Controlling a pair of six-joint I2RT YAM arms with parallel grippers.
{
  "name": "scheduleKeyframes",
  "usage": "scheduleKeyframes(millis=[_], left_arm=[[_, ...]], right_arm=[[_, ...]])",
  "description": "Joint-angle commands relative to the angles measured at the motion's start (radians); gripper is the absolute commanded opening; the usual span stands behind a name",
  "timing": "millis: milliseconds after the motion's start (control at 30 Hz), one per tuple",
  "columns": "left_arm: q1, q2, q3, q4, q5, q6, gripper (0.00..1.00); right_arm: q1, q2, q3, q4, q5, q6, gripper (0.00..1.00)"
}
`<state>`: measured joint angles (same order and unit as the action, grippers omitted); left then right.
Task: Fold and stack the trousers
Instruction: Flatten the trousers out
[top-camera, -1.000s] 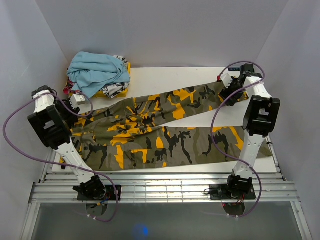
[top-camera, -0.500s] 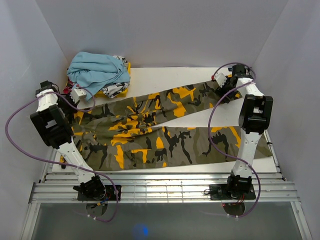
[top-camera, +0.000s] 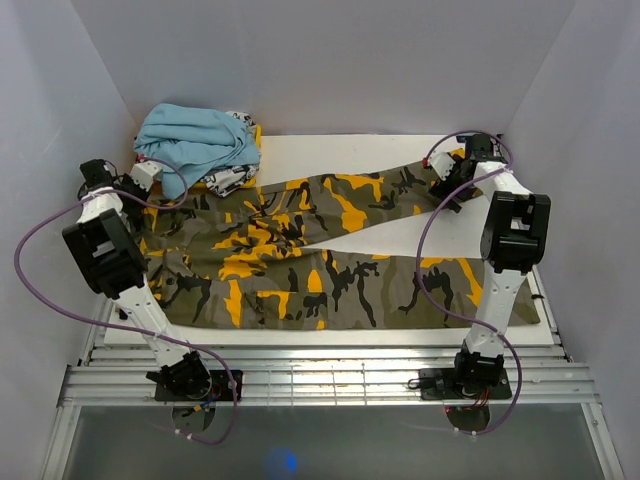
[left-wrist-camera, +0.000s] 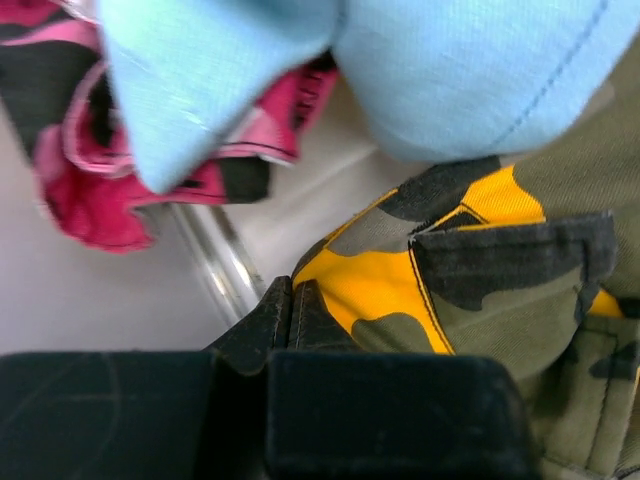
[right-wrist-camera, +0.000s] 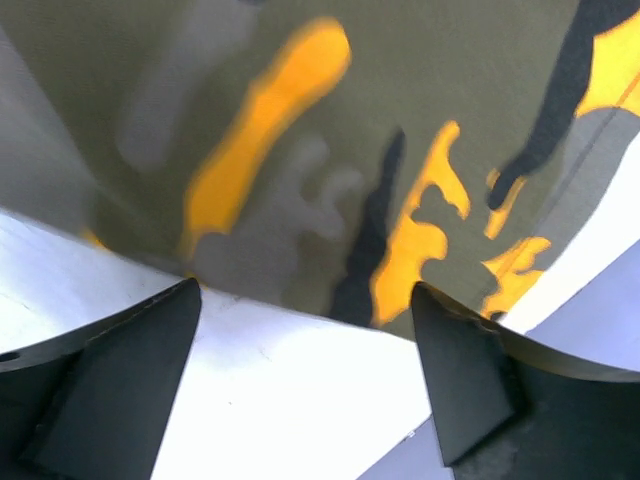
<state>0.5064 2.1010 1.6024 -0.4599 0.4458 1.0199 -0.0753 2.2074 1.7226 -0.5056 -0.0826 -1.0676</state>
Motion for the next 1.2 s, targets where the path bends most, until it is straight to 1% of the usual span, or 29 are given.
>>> scheduleKeyframes(millis=[0, 33, 67, 133, 167, 200, 267, 300, 333, 367, 400, 467, 500, 533, 600, 667, 700, 733, 800, 833, 867, 900, 933, 967, 1000, 1033, 1067, 1100, 1167], left_arm=[[0.014, -0.044, -0.004, 0.158, -0.055, -0.038, 0.00], [0.012, -0.056, -0.019, 0.155, -0.047, -0.008, 0.00], [0.009, -0.064, -0.036, 0.158, -0.042, 0.008, 0.00], [0.007, -0.078, -0.084, 0.156, -0.024, 0.057, 0.00], [0.006, -0.093, -0.100, 0.161, -0.024, 0.068, 0.00], [0.003, -0.098, -0.113, 0.162, -0.024, 0.077, 0.00], [0.001, -0.108, -0.140, 0.167, -0.018, 0.091, 0.00], [0.000, -0.110, -0.147, 0.168, -0.018, 0.089, 0.00], [-0.002, -0.111, -0.153, 0.167, -0.015, 0.088, 0.00], [-0.002, -0.113, -0.156, 0.167, -0.012, 0.080, 0.00], [-0.002, -0.114, -0.157, 0.168, -0.010, 0.075, 0.00], [-0.003, -0.116, -0.168, 0.170, -0.007, 0.074, 0.00], [-0.003, -0.124, -0.170, 0.170, -0.007, 0.071, 0.00], [-0.003, -0.125, -0.171, 0.171, -0.006, 0.068, 0.00], [-0.003, -0.133, -0.170, 0.168, -0.002, 0.063, 0.00], [-0.003, -0.145, -0.177, 0.167, 0.005, 0.069, 0.00], [-0.003, -0.153, -0.182, 0.167, 0.007, 0.077, 0.00], [-0.003, -0.170, -0.188, 0.165, 0.011, 0.080, 0.00], [-0.003, -0.185, -0.203, 0.158, 0.027, 0.089, 0.00], [-0.003, -0.202, -0.209, 0.156, 0.031, 0.101, 0.00], [-0.003, -0.211, -0.219, 0.156, 0.037, 0.106, 0.00], [-0.003, -0.219, -0.232, 0.156, 0.050, 0.111, 0.00], [-0.003, -0.225, -0.237, 0.158, 0.053, 0.118, 0.00], [-0.003, -0.234, -0.242, 0.159, 0.057, 0.120, 0.00], [-0.003, -0.234, -0.243, 0.158, 0.059, 0.120, 0.00], [-0.003, -0.233, -0.243, 0.158, 0.060, 0.123, 0.00], [-0.003, -0.231, -0.242, 0.155, 0.060, 0.124, 0.00], [-0.003, -0.228, -0.242, 0.156, 0.060, 0.124, 0.00], [-0.003, -0.222, -0.237, 0.156, 0.057, 0.126, 0.00]], right_arm=[[-0.024, 0.020, -0.025, -0.131, 0.032, 0.009, 0.93], [-0.029, 0.014, 0.004, -0.132, -0.006, 0.018, 0.95], [-0.043, 0.015, 0.082, -0.134, -0.034, 0.029, 0.96], [-0.057, 0.040, 0.181, -0.148, -0.107, 0.046, 0.98], [-0.063, 0.057, 0.290, -0.169, -0.123, 0.044, 0.98], [-0.064, 0.075, 0.343, -0.178, -0.132, 0.046, 0.98], [-0.061, 0.136, 0.431, -0.191, -0.154, 0.023, 0.95], [-0.058, 0.155, 0.474, -0.182, -0.154, 0.015, 0.91], [-0.052, 0.184, 0.477, -0.169, -0.135, -0.004, 0.89], [-0.037, 0.195, 0.473, -0.151, -0.117, -0.009, 0.82], [-0.029, 0.204, 0.442, -0.090, -0.096, -0.009, 0.78], [-0.018, 0.224, 0.402, -0.025, -0.063, 0.003, 0.72], [-0.018, 0.230, 0.387, 0.005, -0.056, 0.014, 0.66], [-0.018, 0.244, 0.364, 0.056, -0.049, 0.024, 0.64], [-0.018, 0.264, 0.356, 0.070, -0.036, 0.041, 0.58], [-0.018, 0.291, 0.353, 0.032, 0.000, 0.041, 0.53], [-0.020, 0.291, 0.344, 0.016, 0.015, 0.032, 0.48], [-0.024, 0.275, 0.324, -0.013, 0.032, 0.028, 0.46], [-0.044, 0.227, 0.203, -0.019, 0.020, 0.012, 0.41], [-0.053, 0.168, 0.152, -0.019, 0.000, 0.012, 0.40], [-0.070, 0.134, 0.052, -0.033, -0.008, 0.011, 0.39], [-0.075, 0.103, -0.002, -0.040, -0.006, -0.006, 0.35], [-0.081, 0.034, -0.061, -0.042, -0.011, -0.009, 0.34], [-0.092, -0.006, -0.169, -0.051, -0.020, -0.018, 0.33], [-0.096, -0.040, -0.220, -0.059, -0.031, -0.028, 0.31], [-0.096, -0.110, -0.269, -0.069, -0.051, -0.037, 0.31], [-0.096, -0.142, -0.309, -0.086, -0.066, -0.044, 0.31], [-0.098, -0.172, -0.367, -0.143, -0.087, -0.052, 0.31], [-0.098, -0.245, -0.402, -0.184, -0.147, -0.055, 0.32]])
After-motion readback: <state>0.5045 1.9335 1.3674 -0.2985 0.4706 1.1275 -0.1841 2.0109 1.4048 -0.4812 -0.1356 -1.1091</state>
